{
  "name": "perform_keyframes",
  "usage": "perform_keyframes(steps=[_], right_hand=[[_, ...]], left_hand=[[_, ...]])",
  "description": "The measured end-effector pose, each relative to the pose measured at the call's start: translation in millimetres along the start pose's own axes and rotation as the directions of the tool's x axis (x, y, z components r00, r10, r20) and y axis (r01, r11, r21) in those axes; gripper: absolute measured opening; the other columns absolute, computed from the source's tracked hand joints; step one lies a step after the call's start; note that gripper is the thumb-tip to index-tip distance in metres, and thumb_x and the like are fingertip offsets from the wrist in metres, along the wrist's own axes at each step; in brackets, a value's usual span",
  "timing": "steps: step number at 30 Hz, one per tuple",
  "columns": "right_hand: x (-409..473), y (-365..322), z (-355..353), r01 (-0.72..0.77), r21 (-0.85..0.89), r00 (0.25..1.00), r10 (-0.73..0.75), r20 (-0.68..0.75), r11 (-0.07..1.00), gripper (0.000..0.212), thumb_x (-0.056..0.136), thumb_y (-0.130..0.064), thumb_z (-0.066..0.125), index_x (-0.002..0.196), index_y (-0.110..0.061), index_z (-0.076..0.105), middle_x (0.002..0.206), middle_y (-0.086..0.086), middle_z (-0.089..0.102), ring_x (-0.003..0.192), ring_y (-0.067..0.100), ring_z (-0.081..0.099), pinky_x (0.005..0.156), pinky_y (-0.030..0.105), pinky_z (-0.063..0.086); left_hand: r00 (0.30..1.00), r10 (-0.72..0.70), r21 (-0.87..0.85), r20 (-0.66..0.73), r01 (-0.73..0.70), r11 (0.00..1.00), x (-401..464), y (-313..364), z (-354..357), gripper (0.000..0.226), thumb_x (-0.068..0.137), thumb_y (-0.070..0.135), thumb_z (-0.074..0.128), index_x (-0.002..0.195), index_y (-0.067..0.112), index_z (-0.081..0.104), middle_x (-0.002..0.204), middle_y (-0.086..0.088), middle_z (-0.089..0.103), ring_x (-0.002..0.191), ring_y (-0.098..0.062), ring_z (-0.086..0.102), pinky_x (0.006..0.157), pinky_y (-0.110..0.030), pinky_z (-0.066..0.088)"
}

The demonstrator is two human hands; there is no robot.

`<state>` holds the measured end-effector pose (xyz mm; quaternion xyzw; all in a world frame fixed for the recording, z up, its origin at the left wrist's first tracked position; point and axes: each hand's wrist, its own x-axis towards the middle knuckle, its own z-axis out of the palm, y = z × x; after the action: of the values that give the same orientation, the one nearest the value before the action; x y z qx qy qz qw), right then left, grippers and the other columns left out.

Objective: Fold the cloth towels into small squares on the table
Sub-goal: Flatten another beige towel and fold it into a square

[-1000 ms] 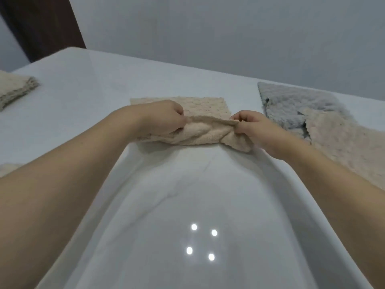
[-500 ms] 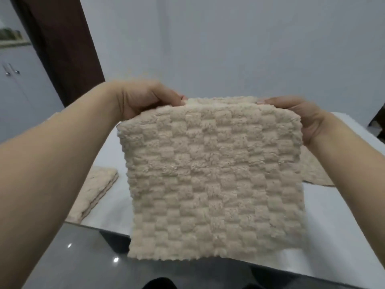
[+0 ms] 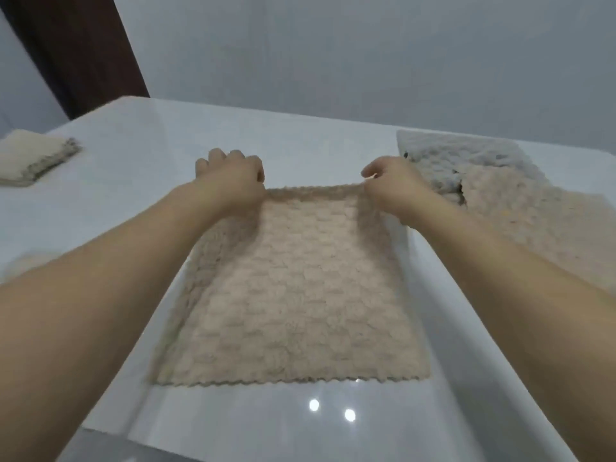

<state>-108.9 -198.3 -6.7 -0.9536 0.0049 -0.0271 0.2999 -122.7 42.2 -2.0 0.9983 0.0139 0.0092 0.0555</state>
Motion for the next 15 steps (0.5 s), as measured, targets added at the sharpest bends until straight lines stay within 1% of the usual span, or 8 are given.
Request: perform_keyframes(steps=[1, 2, 4, 6, 8, 10, 11, 15], right_hand=[[3.3, -5.7, 8.5, 0.046, -0.076, 0.994, -0.053, -0.091, 0.996, 0.037, 0.088, -0.014, 0.045, 0.121, -0.017, 0.061, 0.124, 0.007, 0.053, 0.109, 0.029, 0.054, 0.089, 0.037, 0.046], [3.2, -11.7, 17.6, 0.1, -0.108, 0.982, -0.115, -0.149, 0.989, 0.041, 0.088, -0.014, 0.043, 0.126, -0.019, 0.057, 0.131, 0.007, 0.047, 0.116, 0.029, 0.049, 0.096, 0.04, 0.043], [-4.4, -18.8, 40.8, 0.206, -0.123, 0.964, -0.223, -0.144, 0.971, 0.042, 0.093, -0.02, 0.04, 0.133, -0.021, 0.05, 0.138, 0.006, 0.043, 0.124, 0.027, 0.044, 0.104, 0.042, 0.034], [-15.5, -15.3, 68.2, 0.268, -0.2, 0.962, -0.272, 0.008, 0.943, 0.045, 0.099, -0.03, 0.033, 0.143, -0.021, 0.039, 0.148, 0.004, 0.035, 0.135, 0.024, 0.033, 0.111, 0.042, 0.024], [-22.3, -3.5, 85.9, 0.274, -0.307, 0.961, -0.243, 0.135, 0.911, 0.052, 0.101, -0.038, 0.023, 0.15, -0.024, 0.025, 0.158, 0.002, 0.02, 0.145, 0.02, 0.016, 0.118, 0.043, 0.011], [-18.8, 5.6, 87.6, 0.235, -0.339, 0.969, -0.192, 0.156, 0.911, 0.054, 0.101, -0.042, 0.017, 0.153, -0.027, 0.016, 0.161, -0.002, 0.009, 0.148, 0.017, 0.005, 0.12, 0.044, 0.002], [-16.8, 7.1, 85.9, 0.226, -0.343, 0.97, -0.18, 0.161, 0.912, 0.055, 0.101, -0.042, 0.016, 0.154, -0.027, 0.013, 0.162, -0.002, 0.006, 0.148, 0.017, 0.002, 0.12, 0.043, 0.0], [-18.1, 10.3, 77.1, 0.206, -0.367, 0.971, -0.142, 0.195, 0.907, 0.056, 0.102, -0.042, 0.013, 0.155, -0.025, 0.008, 0.162, -0.004, 0.0, 0.148, 0.015, -0.003, 0.12, 0.041, -0.003]], left_hand=[[0.994, 0.014, 0.004, -0.11, -0.014, 1.0, 2.1, 2.6, 7.0, 0.029, 0.092, 0.019, 0.041, 0.118, 0.022, 0.055, 0.12, -0.008, 0.05, 0.112, -0.033, 0.04, 0.085, -0.04, 0.029], [0.977, 0.03, -0.048, -0.21, -0.041, 0.998, -0.6, 5.8, 13.3, 0.029, 0.094, 0.017, 0.04, 0.118, 0.019, 0.055, 0.121, -0.008, 0.05, 0.113, -0.033, 0.04, 0.087, -0.04, 0.029], [0.948, 0.074, -0.203, -0.31, -0.142, 0.969, -11.6, 10.6, 29.8, 0.026, 0.096, 0.017, 0.039, 0.117, 0.014, 0.055, 0.119, -0.006, 0.053, 0.111, -0.031, 0.043, 0.091, -0.04, 0.033], [0.957, 0.161, -0.28, -0.241, -0.227, 0.933, -20.8, 9.0, 52.5, 0.032, 0.1, 0.026, 0.037, 0.125, 0.015, 0.054, 0.127, -0.003, 0.055, 0.121, -0.028, 0.045, 0.101, -0.04, 0.034], [0.971, 0.216, -0.217, -0.103, -0.233, 0.948, -23.0, 2.7, 70.8, 0.044, 0.103, 0.039, 0.03, 0.14, 0.021, 0.045, 0.148, -0.001, 0.045, 0.139, -0.024, 0.035, 0.115, -0.043, 0.024], [0.982, 0.189, -0.173, -0.009, -0.188, 0.967, -17.6, -2.6, 76.6, 0.05, 0.105, 0.045, 0.022, 0.152, 0.029, 0.029, 0.162, 0.003, 0.023, 0.15, -0.018, 0.014, 0.122, -0.043, 0.007], [0.984, 0.179, -0.157, 0.011, -0.176, 0.972, -15.9, -5.0, 77.5, 0.053, 0.105, 0.046, 0.019, 0.155, 0.031, 0.023, 0.165, 0.005, 0.015, 0.152, -0.016, 0.008, 0.123, -0.042, 0.002], [0.989, 0.15, -0.116, 0.016, -0.147, 0.982, -19.2, -18.1, 76.9, 0.056, 0.104, 0.046, 0.015, 0.158, 0.029, 0.014, 0.166, 0.004, 0.007, 0.152, -0.015, 0.001, 0.123, -0.04, 0.0]])
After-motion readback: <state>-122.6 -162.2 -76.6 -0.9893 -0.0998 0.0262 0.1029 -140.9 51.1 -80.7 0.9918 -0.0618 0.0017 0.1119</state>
